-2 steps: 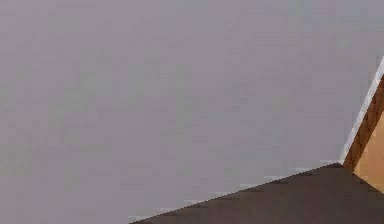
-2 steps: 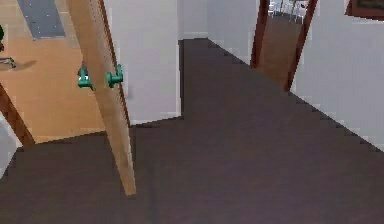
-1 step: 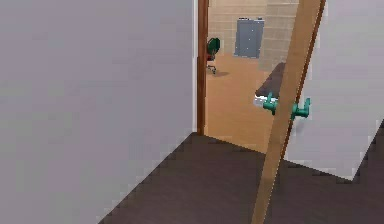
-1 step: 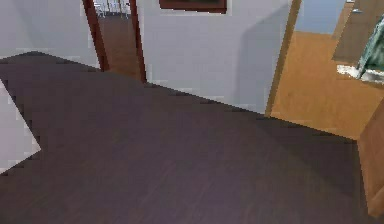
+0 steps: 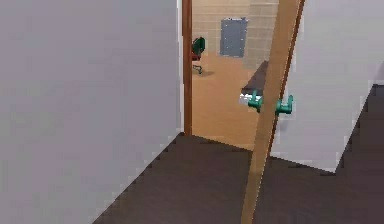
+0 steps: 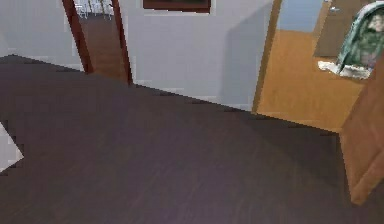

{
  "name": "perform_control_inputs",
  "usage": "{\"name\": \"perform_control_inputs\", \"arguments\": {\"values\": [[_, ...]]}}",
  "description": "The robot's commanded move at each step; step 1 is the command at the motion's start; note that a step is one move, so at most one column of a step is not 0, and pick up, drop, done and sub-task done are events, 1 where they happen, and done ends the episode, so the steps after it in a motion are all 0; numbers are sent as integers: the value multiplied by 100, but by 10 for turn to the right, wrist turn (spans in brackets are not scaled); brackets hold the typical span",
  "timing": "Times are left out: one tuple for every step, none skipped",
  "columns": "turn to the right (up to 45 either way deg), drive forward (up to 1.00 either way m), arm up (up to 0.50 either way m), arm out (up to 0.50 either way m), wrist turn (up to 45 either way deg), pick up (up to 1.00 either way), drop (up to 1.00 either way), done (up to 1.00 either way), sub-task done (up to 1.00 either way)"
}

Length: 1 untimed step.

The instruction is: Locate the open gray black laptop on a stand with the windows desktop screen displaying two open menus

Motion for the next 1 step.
{"name": "perform_control_inputs", "arguments": {"values": [[0,65,0,0,0,0,0,0,0]]}}
